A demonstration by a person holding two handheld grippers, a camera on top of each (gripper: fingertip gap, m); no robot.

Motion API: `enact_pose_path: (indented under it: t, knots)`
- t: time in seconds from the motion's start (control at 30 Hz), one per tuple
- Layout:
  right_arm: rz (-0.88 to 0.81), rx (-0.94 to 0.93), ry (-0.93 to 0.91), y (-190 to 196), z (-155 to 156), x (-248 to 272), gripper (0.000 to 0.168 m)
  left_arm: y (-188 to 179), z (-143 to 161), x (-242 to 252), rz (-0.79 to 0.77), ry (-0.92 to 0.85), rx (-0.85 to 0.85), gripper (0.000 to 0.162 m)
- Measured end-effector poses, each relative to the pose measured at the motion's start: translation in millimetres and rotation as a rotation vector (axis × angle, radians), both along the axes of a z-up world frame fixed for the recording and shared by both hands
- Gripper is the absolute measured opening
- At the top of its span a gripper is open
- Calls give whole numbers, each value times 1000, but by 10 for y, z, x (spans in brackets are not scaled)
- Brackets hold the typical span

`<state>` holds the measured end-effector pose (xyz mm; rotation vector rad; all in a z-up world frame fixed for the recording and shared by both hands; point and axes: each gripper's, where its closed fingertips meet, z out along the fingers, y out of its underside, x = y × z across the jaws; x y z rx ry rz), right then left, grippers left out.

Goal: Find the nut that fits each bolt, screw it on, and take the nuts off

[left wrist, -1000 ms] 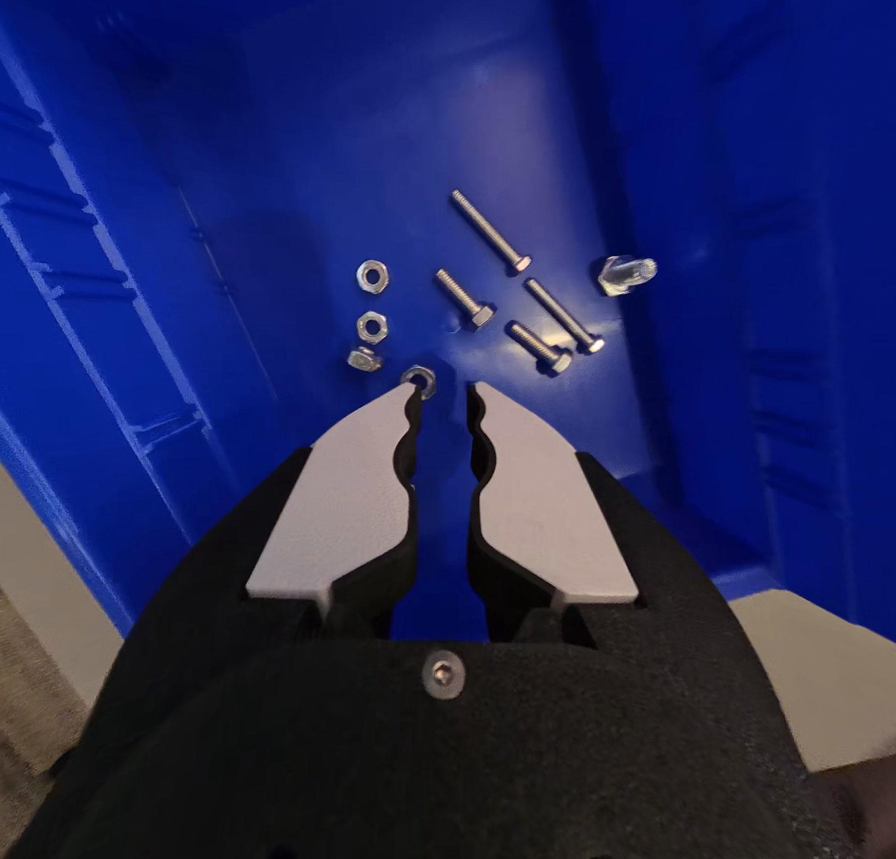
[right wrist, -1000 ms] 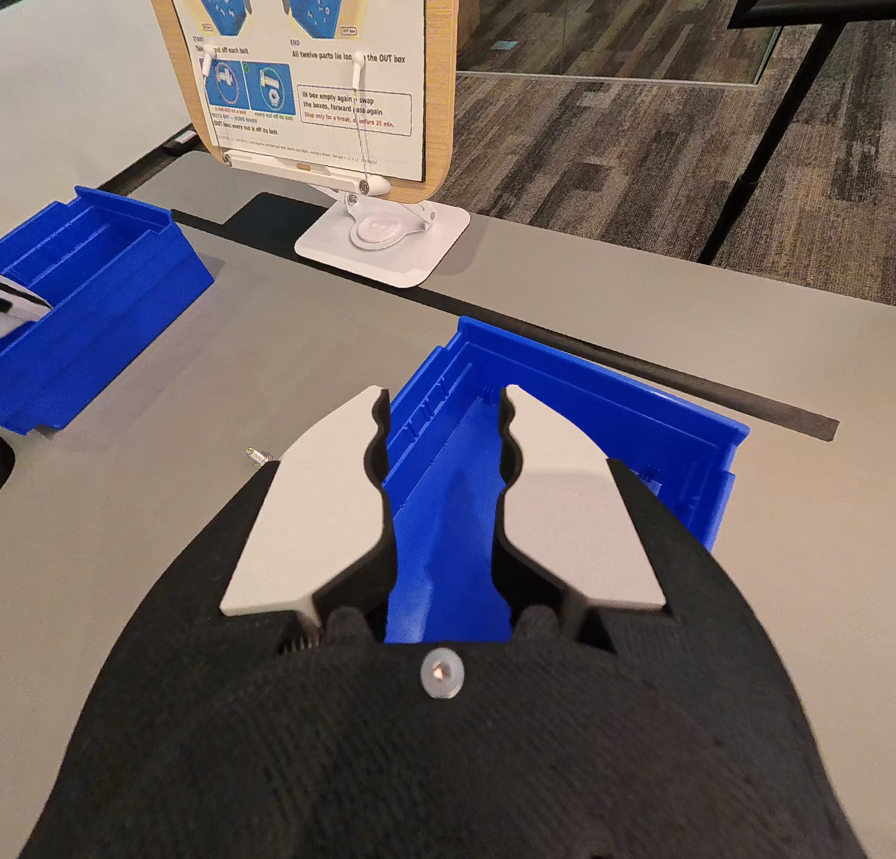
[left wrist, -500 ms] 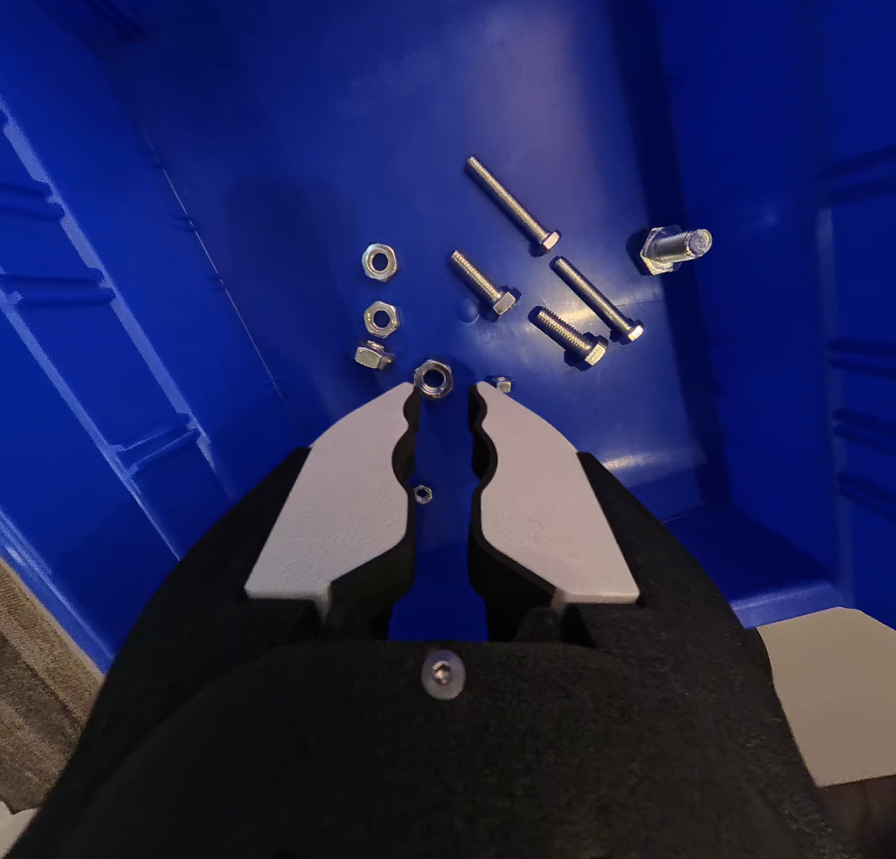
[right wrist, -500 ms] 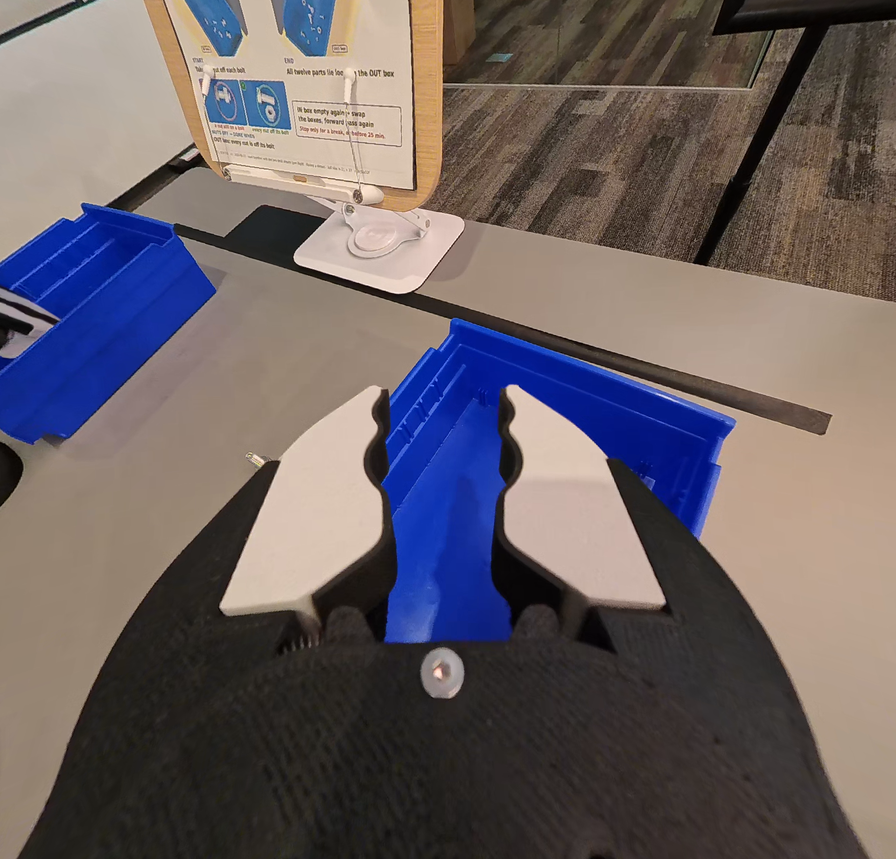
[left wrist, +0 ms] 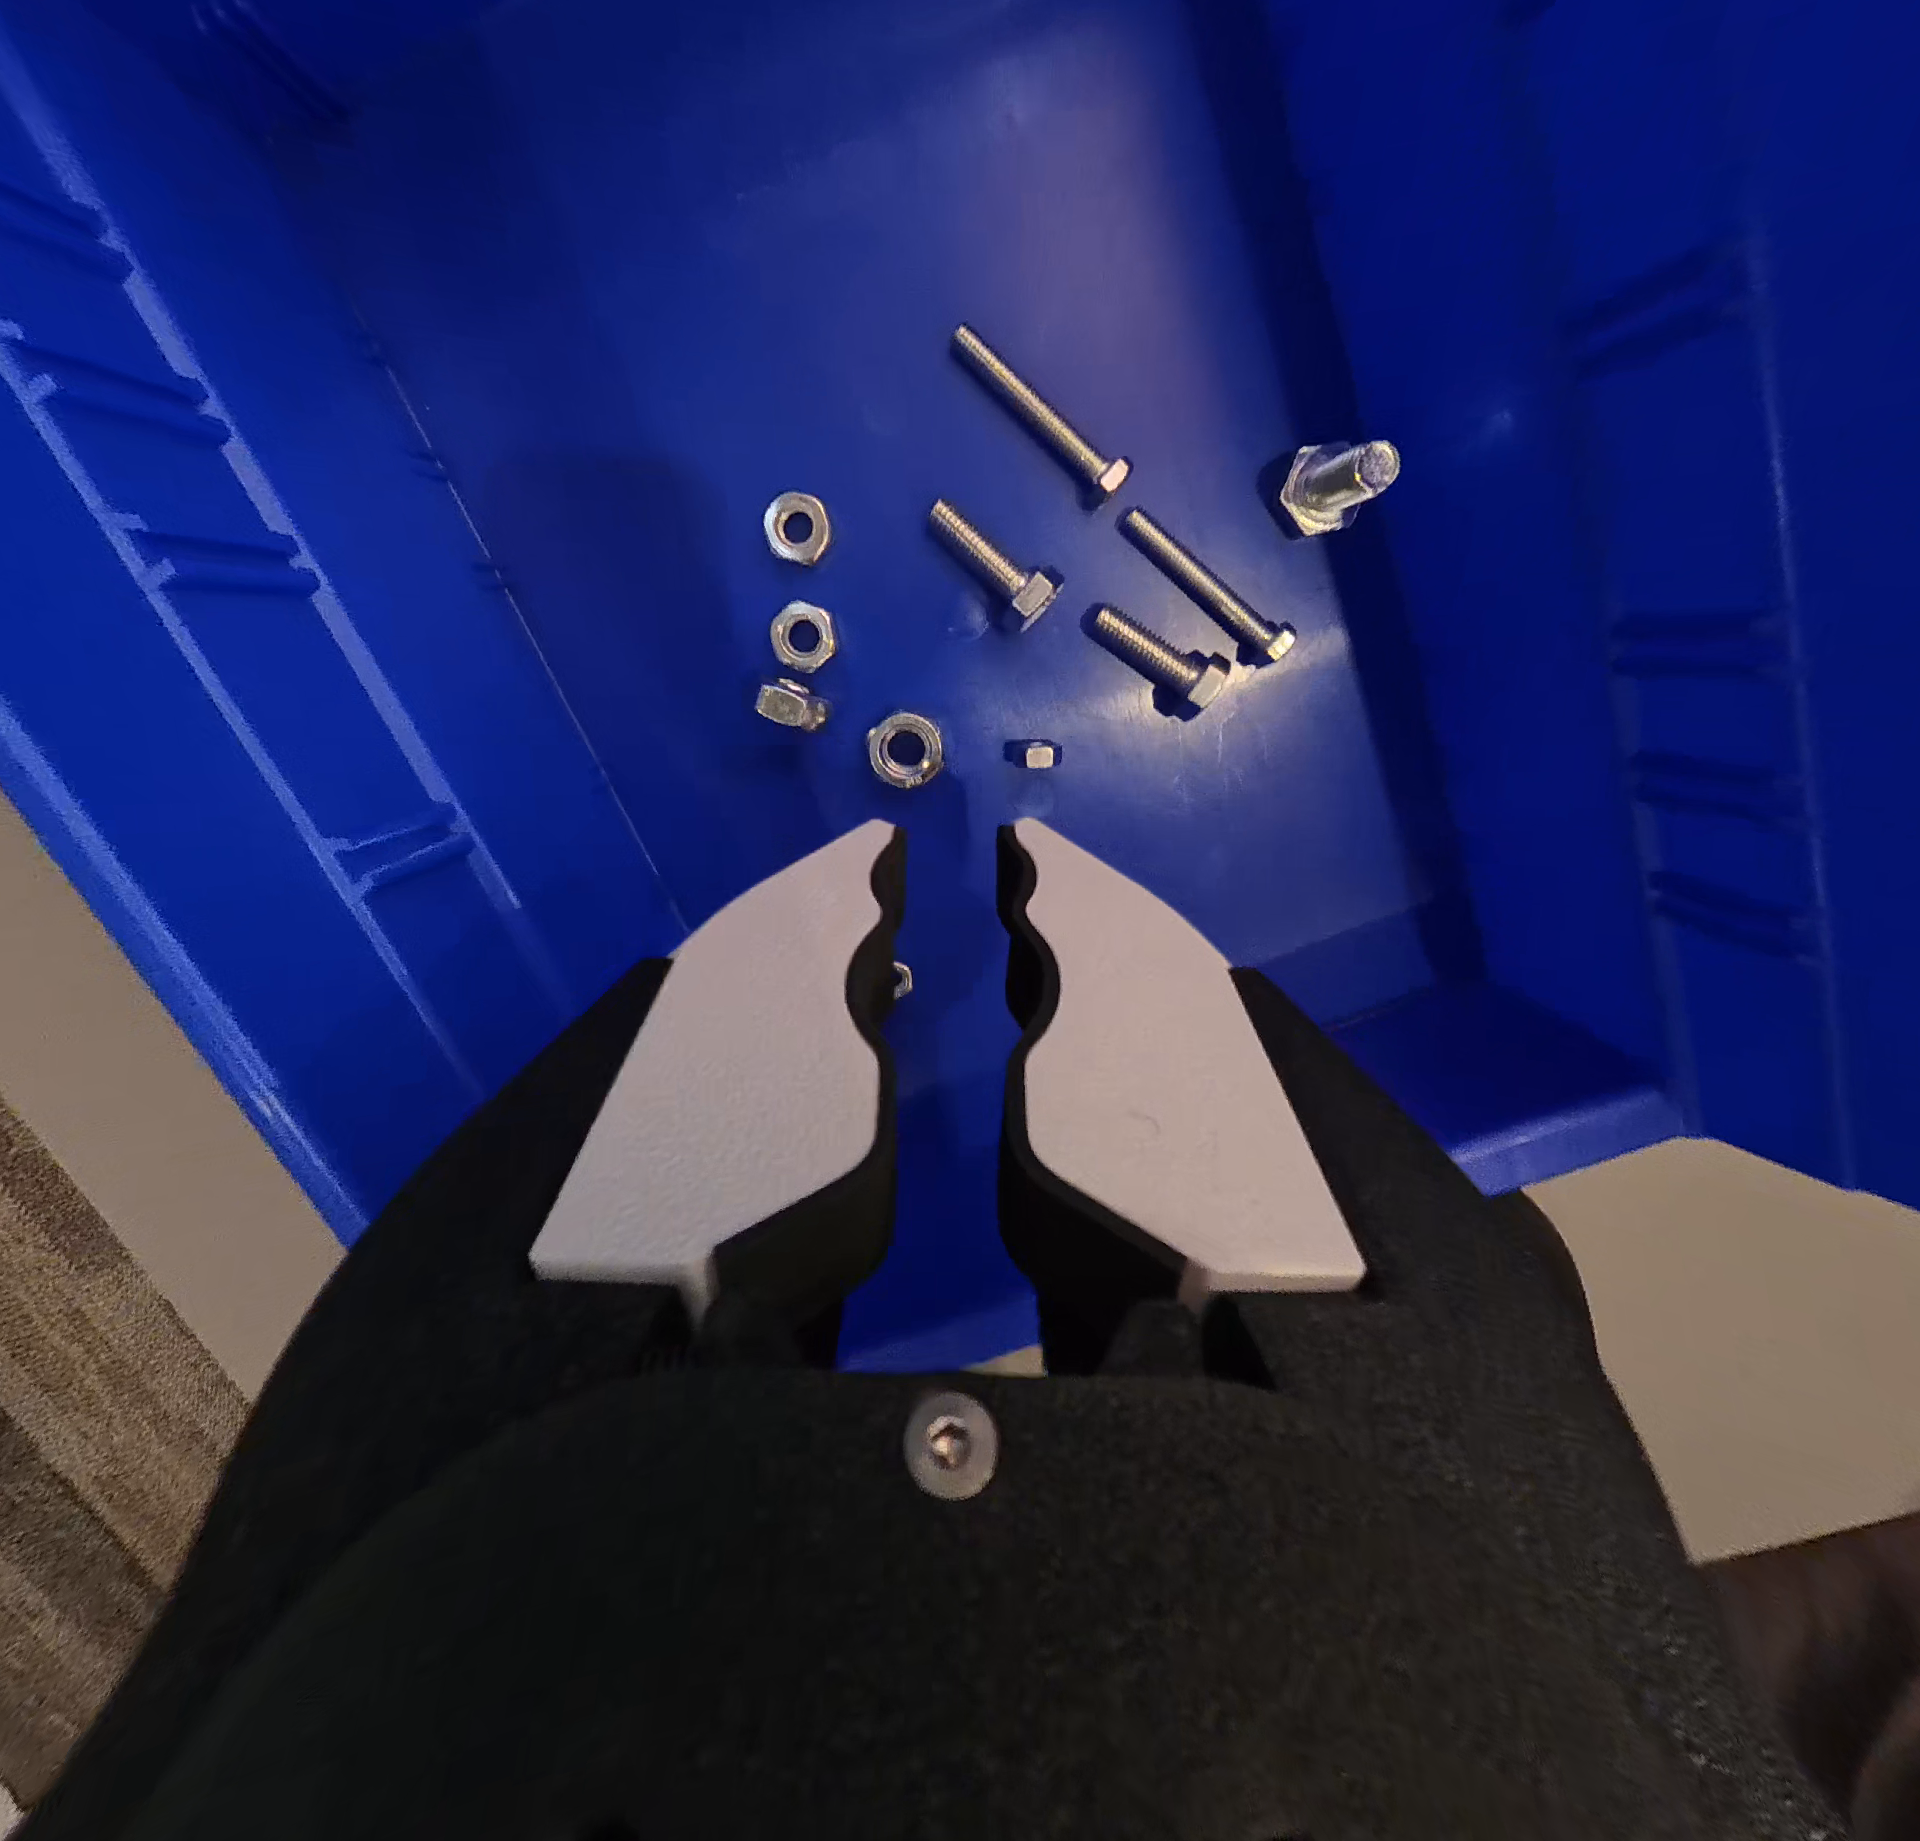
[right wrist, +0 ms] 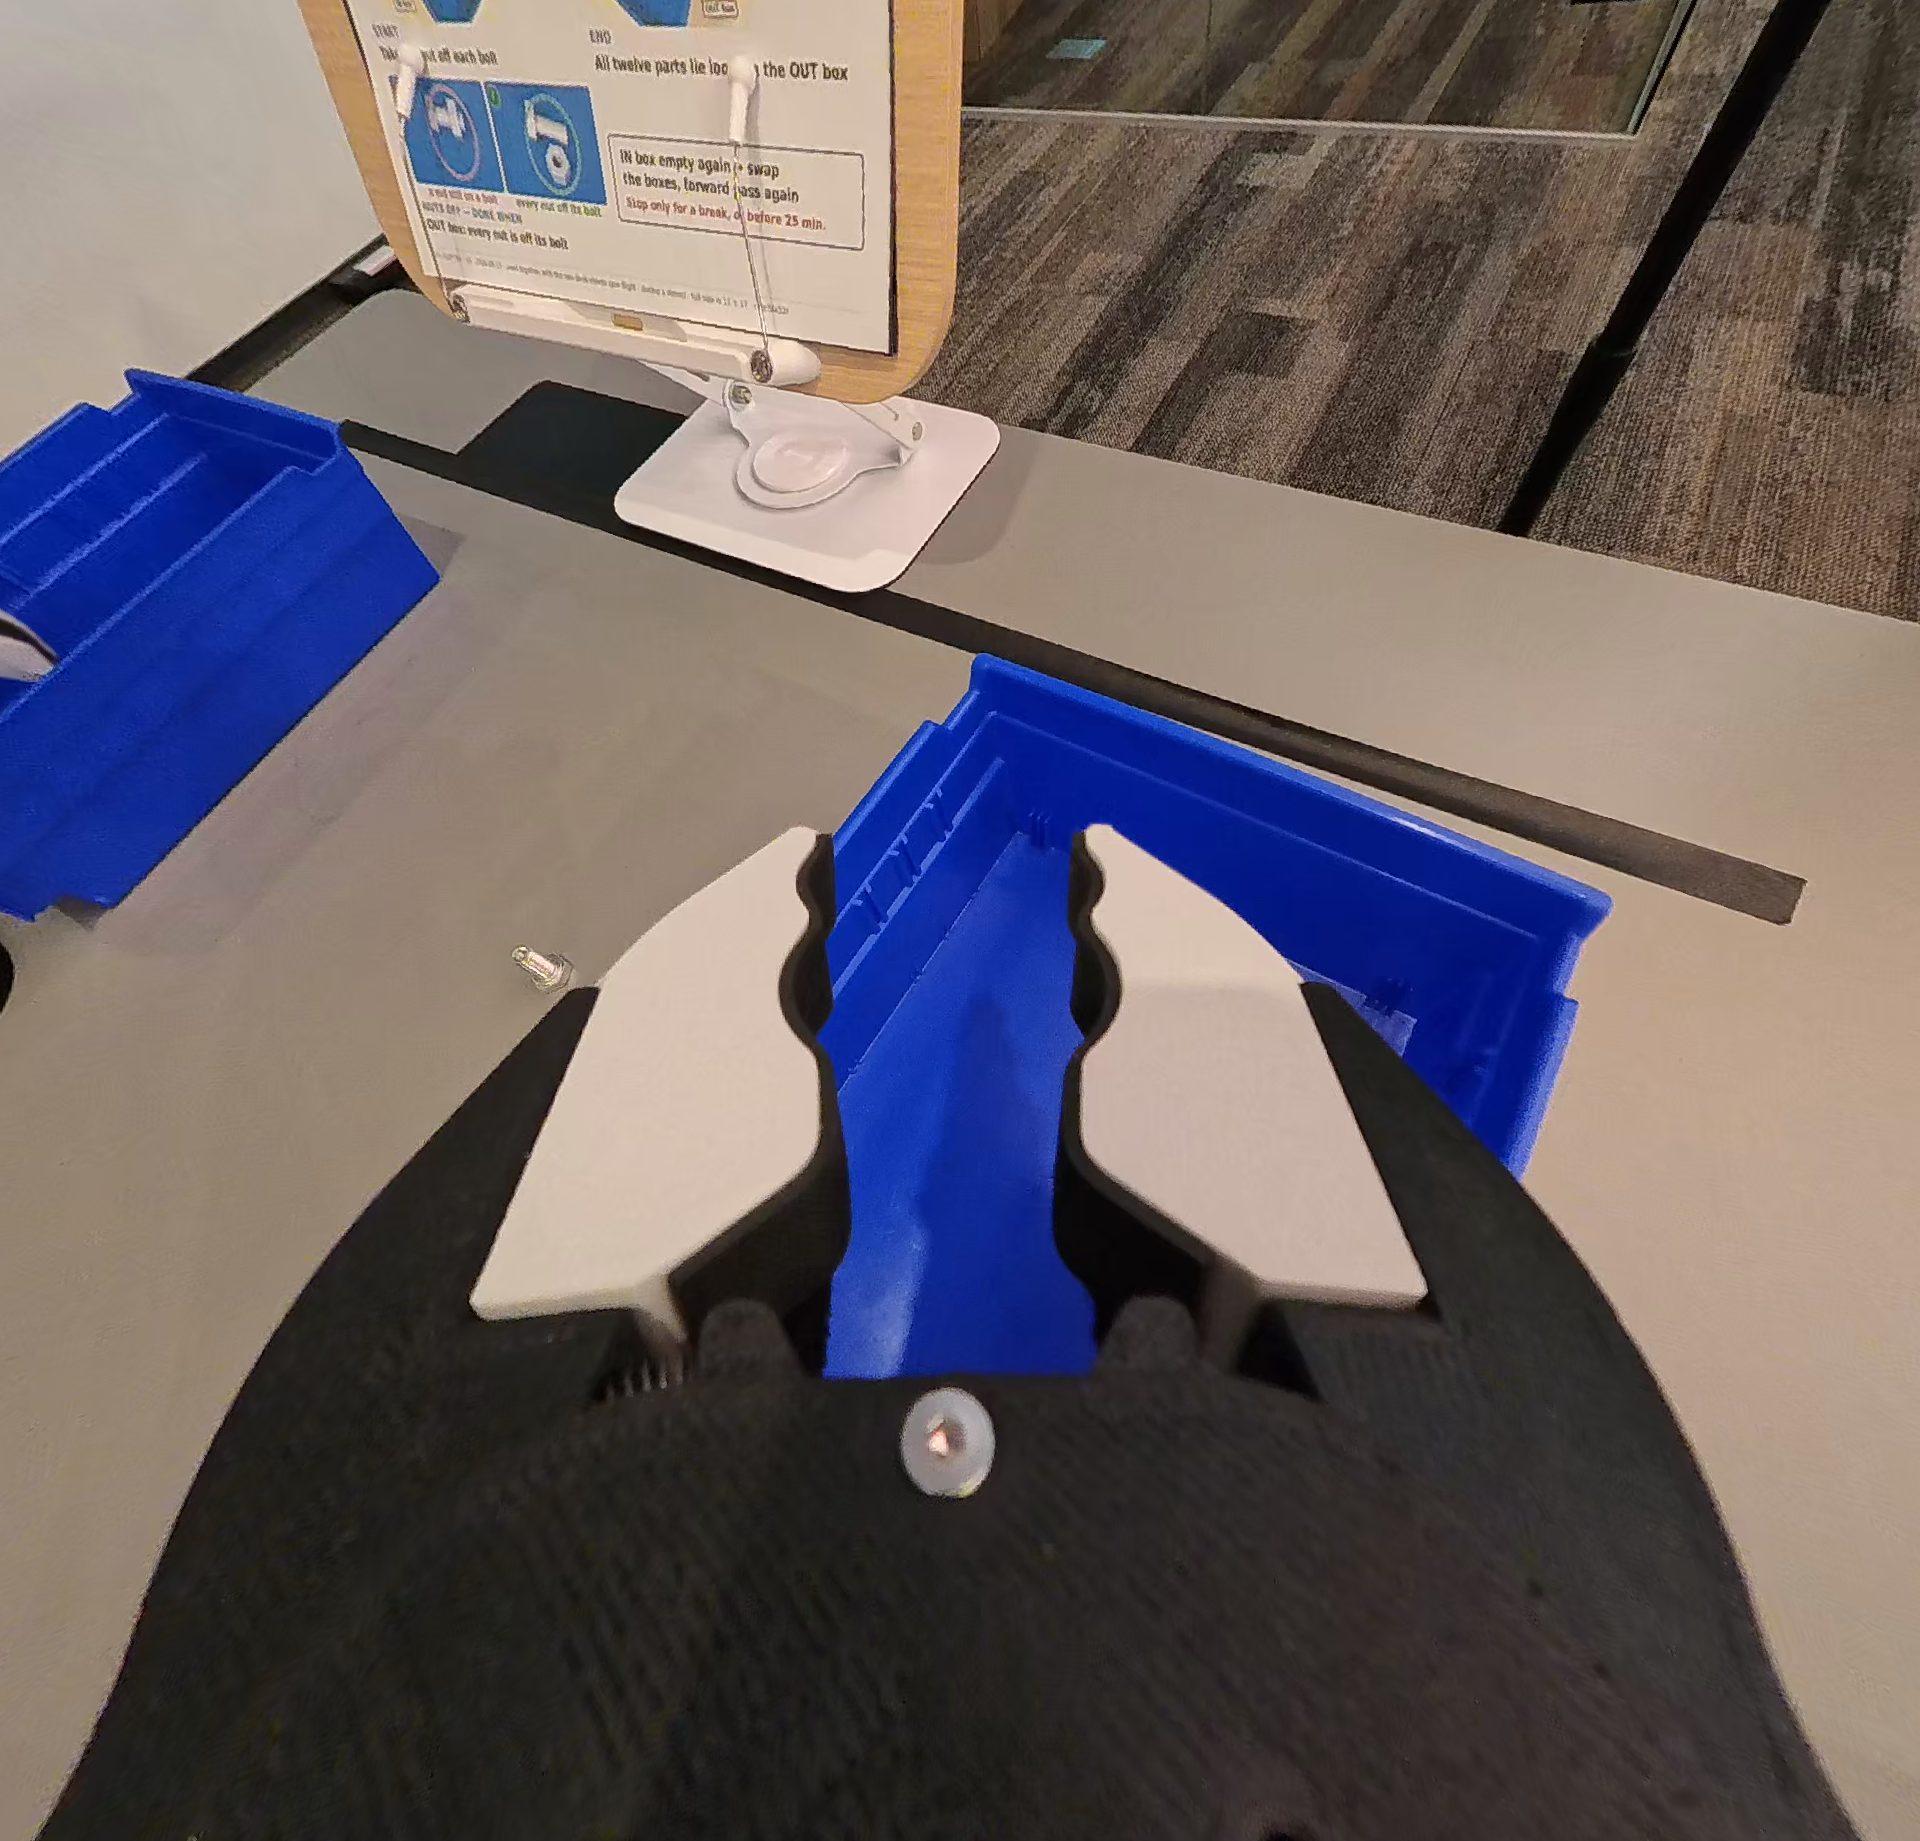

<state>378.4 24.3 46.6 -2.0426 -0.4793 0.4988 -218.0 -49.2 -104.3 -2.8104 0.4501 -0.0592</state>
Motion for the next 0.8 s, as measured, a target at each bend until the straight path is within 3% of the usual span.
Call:
enact_pose_path:
  t: [0.43, 0.8]
  knots:
    - [22, -45, -111, 96, -221, -201, 45, -196, 96, 48, -162, -88, -4, 23]
    - [48, -65, -77, 119, -284, -293, 44, 54, -219, -18, -130, 47, -50, 26]
